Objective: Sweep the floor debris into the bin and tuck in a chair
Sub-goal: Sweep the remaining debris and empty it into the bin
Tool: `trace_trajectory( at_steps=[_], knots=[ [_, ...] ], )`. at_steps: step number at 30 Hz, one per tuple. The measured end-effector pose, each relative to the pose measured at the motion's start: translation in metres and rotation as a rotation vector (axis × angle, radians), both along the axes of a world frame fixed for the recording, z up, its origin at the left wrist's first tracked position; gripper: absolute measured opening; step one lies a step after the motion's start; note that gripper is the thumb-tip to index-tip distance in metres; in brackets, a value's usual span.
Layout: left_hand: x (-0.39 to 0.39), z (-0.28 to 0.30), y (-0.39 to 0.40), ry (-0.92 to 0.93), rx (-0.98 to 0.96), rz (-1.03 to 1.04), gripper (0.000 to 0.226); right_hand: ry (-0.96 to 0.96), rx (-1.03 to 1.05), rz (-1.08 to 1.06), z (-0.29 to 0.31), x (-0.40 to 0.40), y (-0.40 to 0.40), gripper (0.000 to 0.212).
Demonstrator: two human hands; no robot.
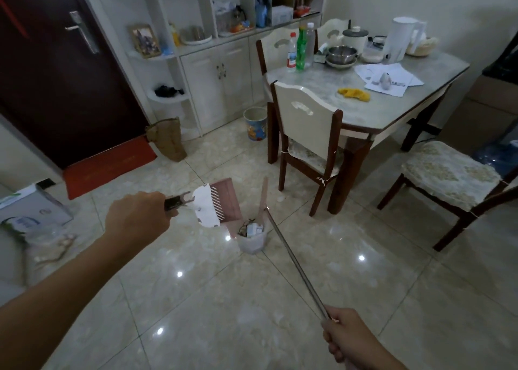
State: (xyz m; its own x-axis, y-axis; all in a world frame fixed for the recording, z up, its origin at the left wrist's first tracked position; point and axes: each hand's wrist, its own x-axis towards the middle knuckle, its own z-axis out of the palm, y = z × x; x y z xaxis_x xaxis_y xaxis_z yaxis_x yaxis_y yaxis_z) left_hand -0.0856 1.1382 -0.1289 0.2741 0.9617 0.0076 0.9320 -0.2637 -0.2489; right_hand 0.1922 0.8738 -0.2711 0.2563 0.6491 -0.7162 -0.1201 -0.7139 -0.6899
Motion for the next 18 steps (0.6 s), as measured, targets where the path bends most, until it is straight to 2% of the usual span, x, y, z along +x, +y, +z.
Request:
trace_trajectory(
  at_steps=[4,9,12,18],
  knots=[
    [-0.028,0.011,-0.011,-0.075,-0.010,0.091,0.033,0.023,0.030,0.152,0.046,0.007,0.020,0.018],
    [-0.061,0.011,-0.033,-0.114,-0.025,0.178,0.030,-0.132,0.008,0.485,0.094,0.010,0.047,0.019],
    [-0.075,0.003,-0.053,-0.087,-0.003,0.217,0.033,-0.187,-0.016,0.604,0.108,-0.001,0.066,0.022],
    [-0.095,-0.020,-0.094,-0.105,0.004,0.364,0.035,-0.322,-0.055,0.879,0.103,-0.036,0.103,0.012]
  ],
)
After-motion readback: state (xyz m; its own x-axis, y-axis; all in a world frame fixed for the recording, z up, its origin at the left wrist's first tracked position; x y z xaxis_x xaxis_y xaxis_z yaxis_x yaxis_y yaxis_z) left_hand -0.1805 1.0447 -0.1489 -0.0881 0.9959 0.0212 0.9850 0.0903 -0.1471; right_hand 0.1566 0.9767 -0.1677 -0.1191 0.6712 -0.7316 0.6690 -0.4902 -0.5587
